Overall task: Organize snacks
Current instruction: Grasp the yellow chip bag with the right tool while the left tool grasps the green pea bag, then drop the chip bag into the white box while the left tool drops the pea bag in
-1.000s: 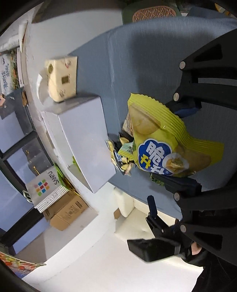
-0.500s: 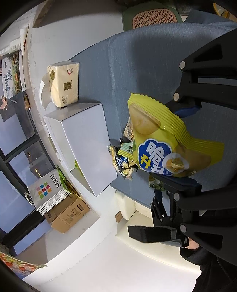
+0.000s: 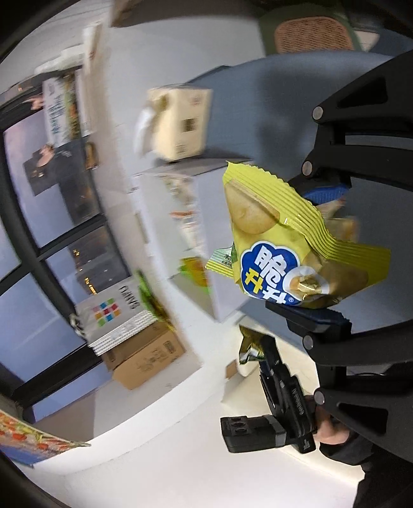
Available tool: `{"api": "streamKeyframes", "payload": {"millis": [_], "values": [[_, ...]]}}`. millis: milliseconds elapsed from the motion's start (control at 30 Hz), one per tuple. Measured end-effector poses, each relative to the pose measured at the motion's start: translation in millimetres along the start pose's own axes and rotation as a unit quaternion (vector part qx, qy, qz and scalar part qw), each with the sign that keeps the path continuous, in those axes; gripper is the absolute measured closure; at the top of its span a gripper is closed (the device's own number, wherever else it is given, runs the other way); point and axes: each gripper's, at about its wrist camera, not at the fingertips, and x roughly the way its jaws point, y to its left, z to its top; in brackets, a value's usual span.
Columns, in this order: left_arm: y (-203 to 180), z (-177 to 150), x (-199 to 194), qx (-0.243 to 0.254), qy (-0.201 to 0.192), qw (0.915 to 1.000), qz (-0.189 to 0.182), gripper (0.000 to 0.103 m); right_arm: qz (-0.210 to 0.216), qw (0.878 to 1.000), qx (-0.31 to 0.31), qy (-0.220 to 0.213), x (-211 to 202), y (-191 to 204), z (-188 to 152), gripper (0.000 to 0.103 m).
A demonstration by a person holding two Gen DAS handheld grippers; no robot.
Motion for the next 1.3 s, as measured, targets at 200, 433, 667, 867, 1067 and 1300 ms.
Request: {"api": "streamKeyframes", "payload": {"millis": [200, 433, 667, 867, 1067, 1300], "values": [[22.8, 64.8, 8.2, -0.023, -0.043, 0.9987, -0.015, 0.061, 0.011, 1.000, -0.011, -0.022, 26.4, 9.4, 61.6, 0.046], [33.4, 109.0, 57.8, -0.019, -0.034, 0.9992, 0.008, 0.061, -0.064, 0.997, -0.040, -0.007, 80.2, 7.0, 112.7, 0.046], [40.1, 129.6, 103.6, -0.018, -0.006, 0.9992, 0.035, 0.018, -0.120, 0.990, -0.073, 0.008, 112.8, 0.7, 146.5, 0.037], [50.1, 124.5, 104.4, -0.054, 0.002, 0.9984, 0.015, 0.000, -0.150, 0.986, -0.075, -0.004, 114.0, 0.6, 153.0, 0.000], [42.1, 118.5, 84.4, -0.023, -0.009, 0.9993, 0.030, 0.000, -0.133, 0.988, -0.083, -0.012, 100.6, 9.4, 142.3, 0.000], [18.9, 95.8, 33.5, 0.015, -0.042, 0.9988, 0.018, 0.000, -0.103, 0.988, -0.107, -0.028, 65.4, 35.7, 107.0, 0.000]]}}
